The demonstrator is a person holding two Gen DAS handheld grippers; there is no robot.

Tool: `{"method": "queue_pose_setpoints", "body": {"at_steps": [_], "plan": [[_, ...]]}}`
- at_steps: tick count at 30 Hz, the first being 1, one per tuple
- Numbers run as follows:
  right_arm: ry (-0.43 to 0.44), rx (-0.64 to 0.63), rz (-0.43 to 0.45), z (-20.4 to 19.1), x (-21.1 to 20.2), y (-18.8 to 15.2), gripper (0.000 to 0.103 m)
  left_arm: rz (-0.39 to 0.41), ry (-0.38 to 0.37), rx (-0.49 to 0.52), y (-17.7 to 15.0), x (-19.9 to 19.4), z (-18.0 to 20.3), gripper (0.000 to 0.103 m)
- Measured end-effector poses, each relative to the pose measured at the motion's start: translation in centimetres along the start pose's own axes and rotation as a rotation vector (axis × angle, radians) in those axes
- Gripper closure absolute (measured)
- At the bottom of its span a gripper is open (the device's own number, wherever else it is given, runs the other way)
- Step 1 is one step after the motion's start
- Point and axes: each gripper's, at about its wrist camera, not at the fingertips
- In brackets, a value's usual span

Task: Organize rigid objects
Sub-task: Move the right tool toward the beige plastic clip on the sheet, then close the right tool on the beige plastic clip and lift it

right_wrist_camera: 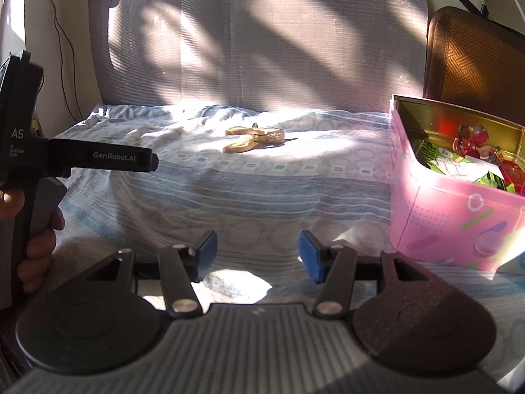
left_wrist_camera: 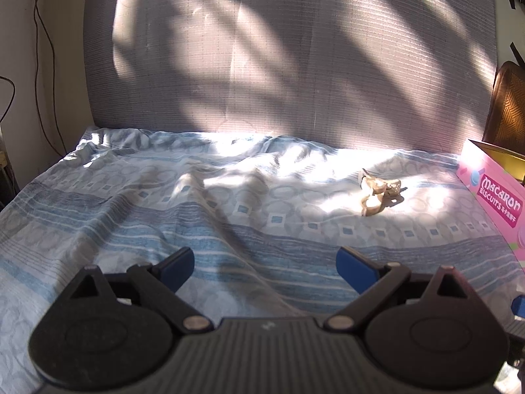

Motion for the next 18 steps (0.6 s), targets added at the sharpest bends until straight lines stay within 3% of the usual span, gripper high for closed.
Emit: {"method": "queue_pose_setpoints", "body": {"at_steps": [4,9,14,18], "plan": [[0.002,-0.025,0.035,-0.6,3.1,2.7,0.046,-0.005,0.013,-0.059,0.2,0.3,-1.2,0.007],[0.033,0.066,0.038,-0.7,7.8,6.5,0.046,-0.01,0.004,-0.095,0.3,0.5,-1.7,0.007],[0.049,0.244,-0.014,-0.7,12.9,9.7,0.045,-0.018,-0.01,-0.095,0.4,0.8,-1.6,0.006],[-0.018,0.248,-0.127,-1.2,16.5,9.9,0.047,-0.022,-0.014,-0.091,0.4,0.9,-1.5,0.006]]}}
Point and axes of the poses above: each gripper's, at about its wrist camera, not at the fingertips, and x roughly the way its jaws point, z to its right, y to its top, and after that the axes turned 4 degrees about -y, right-handed
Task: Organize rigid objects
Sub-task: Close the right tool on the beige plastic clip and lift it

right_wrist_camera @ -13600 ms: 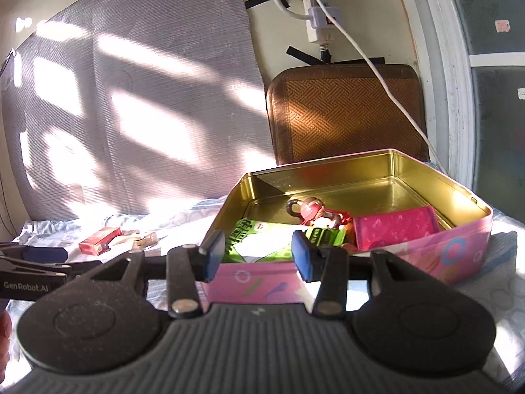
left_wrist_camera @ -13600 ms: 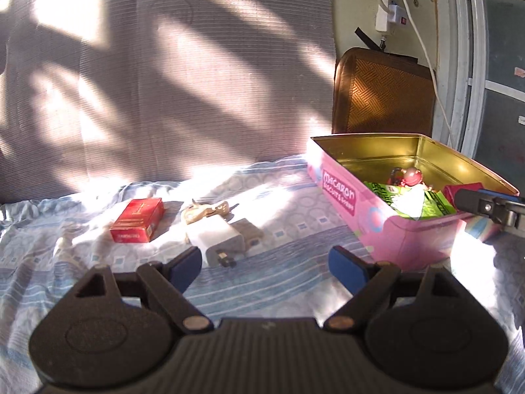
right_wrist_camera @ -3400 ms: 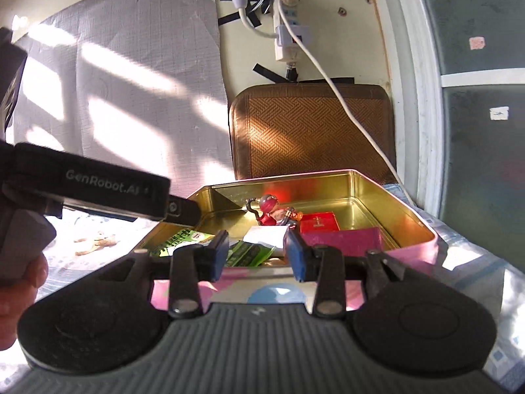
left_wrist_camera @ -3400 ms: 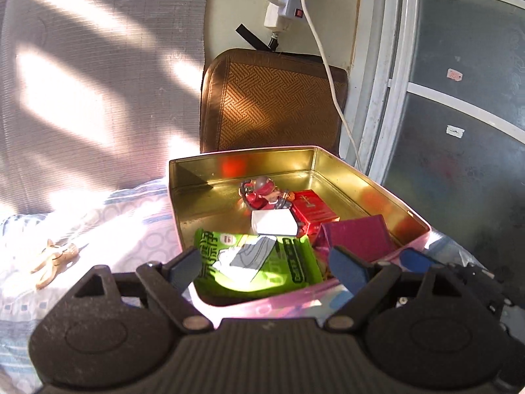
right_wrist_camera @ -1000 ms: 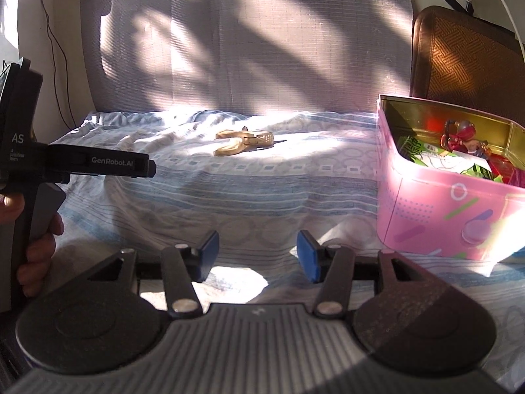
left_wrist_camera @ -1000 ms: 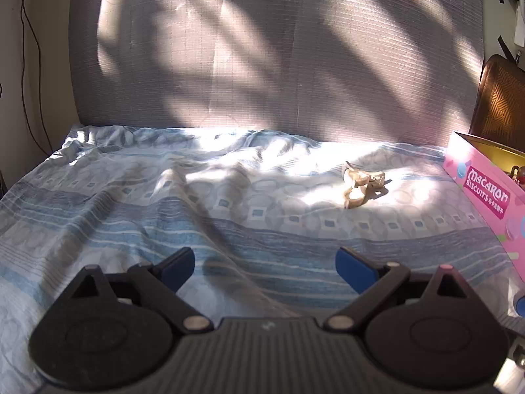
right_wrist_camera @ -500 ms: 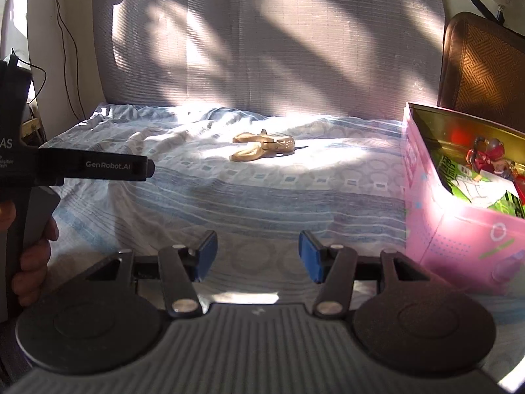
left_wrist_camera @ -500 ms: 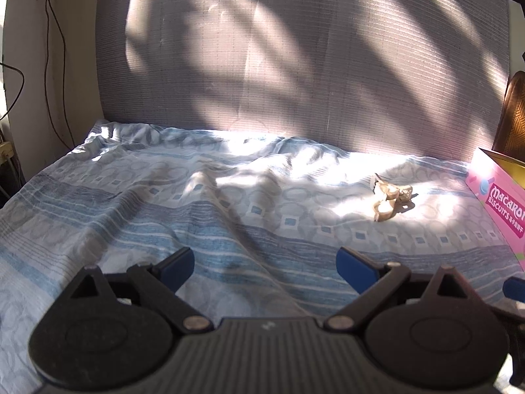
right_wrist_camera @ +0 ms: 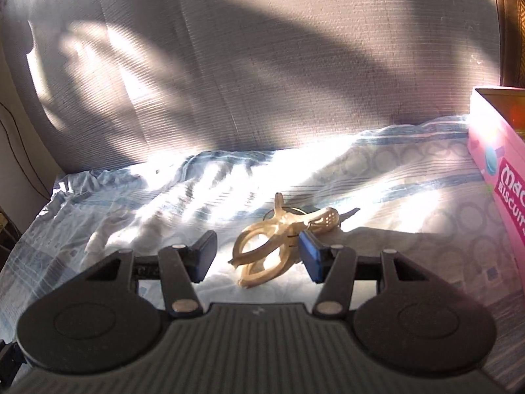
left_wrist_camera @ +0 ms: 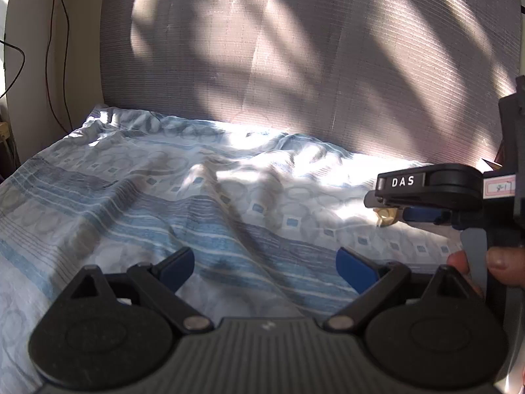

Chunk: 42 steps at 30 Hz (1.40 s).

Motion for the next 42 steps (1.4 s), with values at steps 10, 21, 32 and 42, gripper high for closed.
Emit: {"method": "queue_pose_setpoints", "body": {"at_steps": [10,21,32,42], "plan": [[0.039,-0.18,0.037,1.4,-5.5,-4.1,0.073,-0.005,-0.004,0.031,-0.1,0.1,0.5,0.006],[0.077,-0.327,0.031,3.8,-13.4,-9.9,0.073,0.006,-0.003,0.086,-0.4,-0.2,1.3,0.006],[-0.002,-0.242,0.077,8.5,-18.4,-13.1,0.073,0.015,0.004,0.119,-0.6,-0.3,1.7,0.006],[-0.076,-0.237,0.14,10.7,-22.0,-15.3,0.082,0.019,0.011,0.146,-0.8,-0.3,2.1,0.006]]}}
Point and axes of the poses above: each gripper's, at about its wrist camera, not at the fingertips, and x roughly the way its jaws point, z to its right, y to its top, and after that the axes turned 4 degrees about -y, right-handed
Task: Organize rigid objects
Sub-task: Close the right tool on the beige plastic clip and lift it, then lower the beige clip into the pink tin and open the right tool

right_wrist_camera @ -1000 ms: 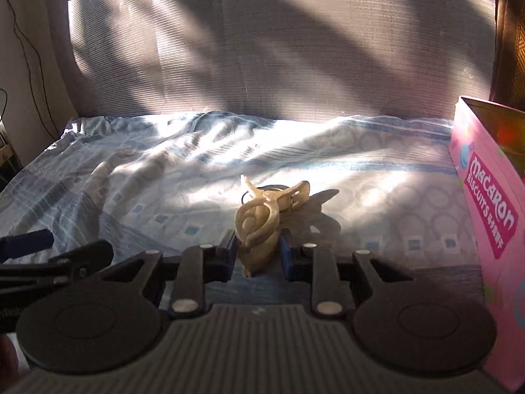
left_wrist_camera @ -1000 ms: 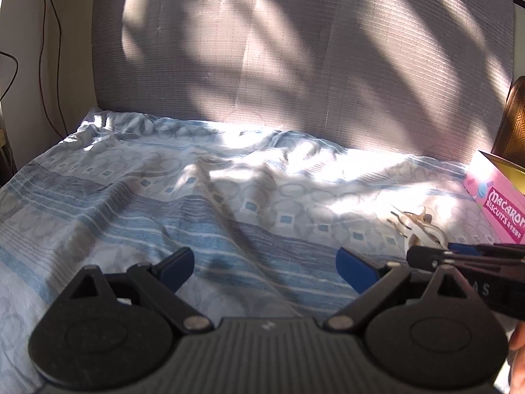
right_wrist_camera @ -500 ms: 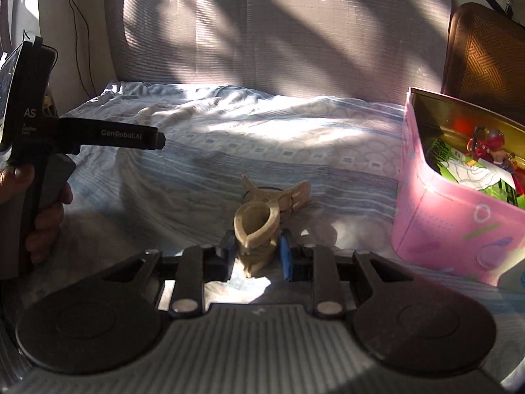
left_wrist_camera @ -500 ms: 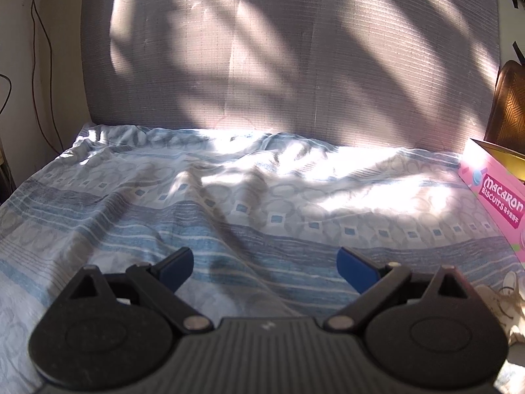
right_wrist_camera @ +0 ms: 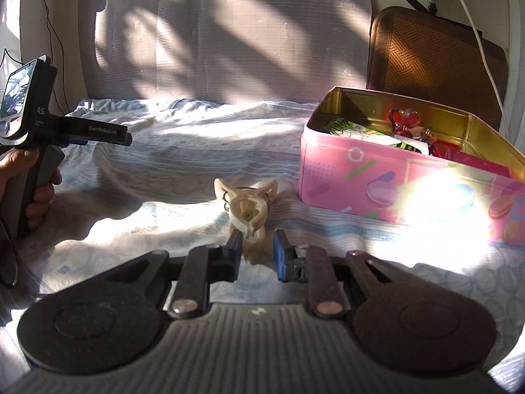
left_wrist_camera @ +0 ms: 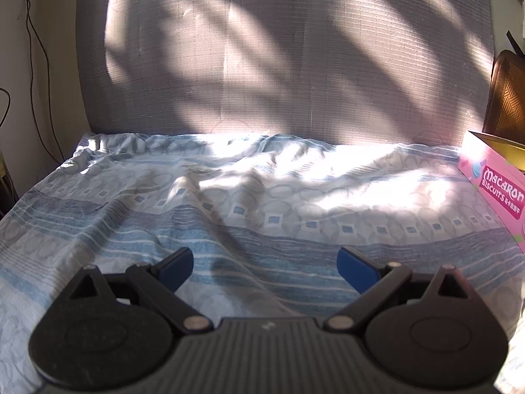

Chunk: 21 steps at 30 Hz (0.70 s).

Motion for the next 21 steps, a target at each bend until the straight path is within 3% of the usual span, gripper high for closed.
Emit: {"method": "queue_pose_setpoints", "body": {"at_steps": [4,7,10,13,15,17,21], "plan": [[0.004,0.025,-0.009,1.2,-1.2,-1.1,0.08,-0.008,-0.062,0.011,-0.1,-0.4,0.4,0.006],[0.022,0.034,0.0,1.9,-2.1,-1.5,0.075,-0.047,-0.271,-0.054,-0.4,-1.8,1.7,0.01],[0.037,0.028,0.025,1.8,-2.4,-1.3,0.066,-0.054,-0.484,-0.037,-0.6,-3.8,4.5,0.012],[0.05,0.004,0.038,1.3,-1.8,-0.8,0.058,-0.11,-0.629,-0.033,-0.8,-4.5,7.5,0.013],[0.06,-0.015,0.044,0.9,-1.2,-0.2,0.057,-0.168,-0.681,-0.032,-0.9,-4.4,9.3,0.019],[0.07,-0.029,0.044,0.5,-0.4,0.5,0.057,-0.243,-0.719,-0.055,-1.2,-4.0,10.7,0.033],[0.085,-0.034,-0.009,0.0,2.2,1.3,0.057,-0.359,-0.769,-0.123,-2.3,-2.7,12.1,0.039]]}}
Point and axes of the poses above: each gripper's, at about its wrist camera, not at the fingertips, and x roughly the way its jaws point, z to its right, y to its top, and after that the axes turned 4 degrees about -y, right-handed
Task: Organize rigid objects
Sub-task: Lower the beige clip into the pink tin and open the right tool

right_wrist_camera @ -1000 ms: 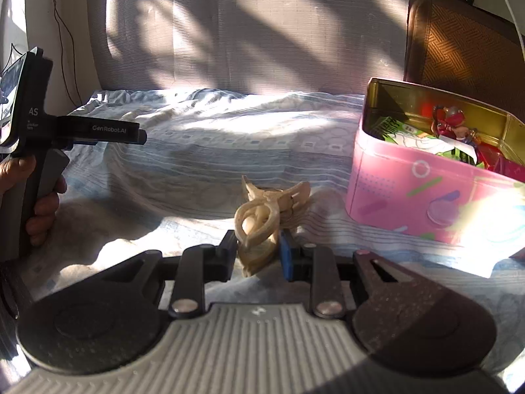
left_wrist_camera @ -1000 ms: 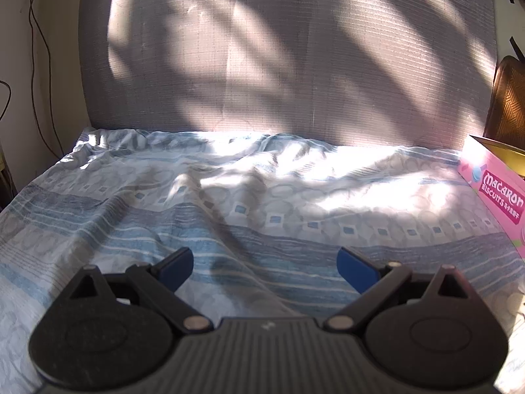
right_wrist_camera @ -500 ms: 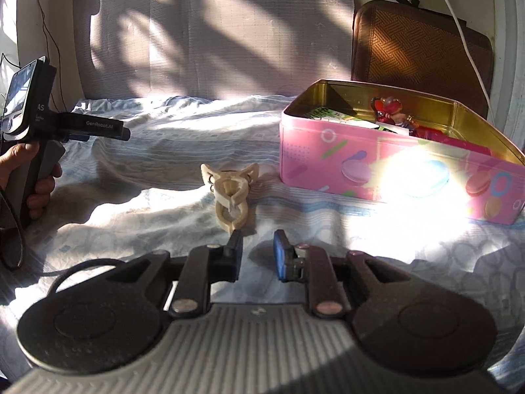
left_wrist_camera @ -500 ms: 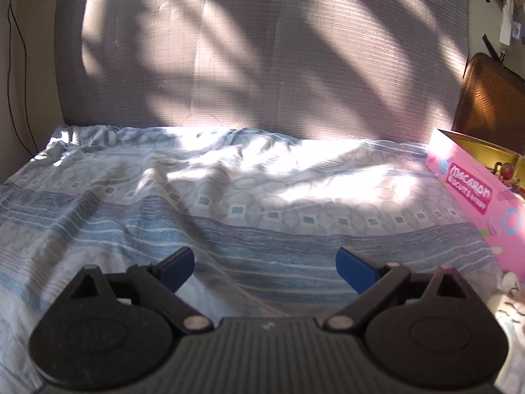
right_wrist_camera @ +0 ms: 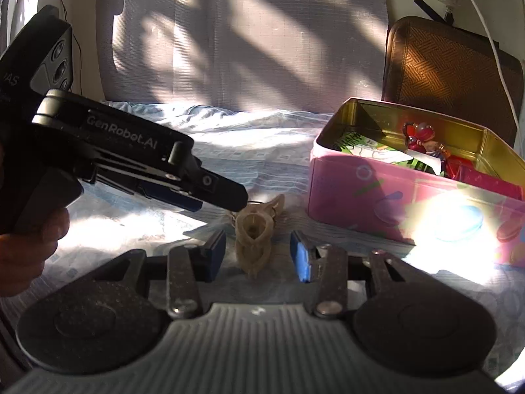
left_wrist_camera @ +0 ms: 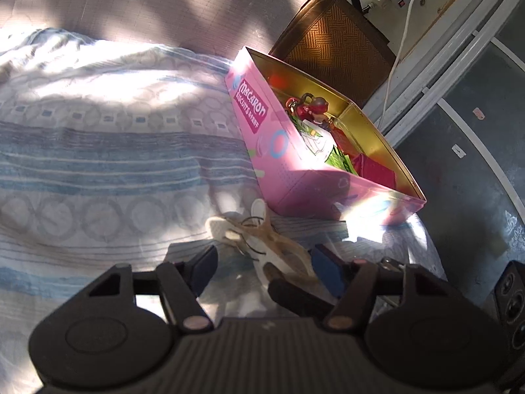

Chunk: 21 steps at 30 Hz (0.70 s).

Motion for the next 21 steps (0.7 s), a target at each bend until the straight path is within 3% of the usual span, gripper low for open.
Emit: {"method": "queue_pose_setpoints", "body": {"at_steps": [1,2,3,5,11,15,19,21], "plan": [[0.011,0.006,-0.015,0.0,0.7,0.0,0.057,0.001,0.001,-0.009,-0.1,0.5,0.0,0.04],[0.033,0.015,-0.029,0.0,1.3,0.0,0.059,0.022,0.01,0.003,-0.3,0.7,0.2,0.048],[0.043,0.023,-0.03,-0.1,1.6,-0.1,0.072,0.015,0.021,0.008,-0.3,0.9,0.5,0.048],[0.019,0.022,0.014,-0.7,1.2,-0.2,0.073,0.032,-0.017,-0.002,-0.1,0.2,0.9,0.058],[-0.084,-0.043,0.272,-0.8,-3.0,1.1,0.073,0.144,-0.068,0.156,2.4,-1.9,6.0,0.058],[-0.152,-0.014,0.345,1.9,-3.8,2.8,0.073,0.152,-0.066,0.251,5.1,0.0,9.2,0.058],[-0.166,0.056,0.331,5.9,-2.3,4.9,0.073,0.143,-0.048,0.296,8.2,4.0,10.7,0.053],[-0.193,0.076,0.318,7.6,-0.7,5.8,0.073,0.139,-0.019,0.302,9.5,5.9,10.8,0.035]]}}
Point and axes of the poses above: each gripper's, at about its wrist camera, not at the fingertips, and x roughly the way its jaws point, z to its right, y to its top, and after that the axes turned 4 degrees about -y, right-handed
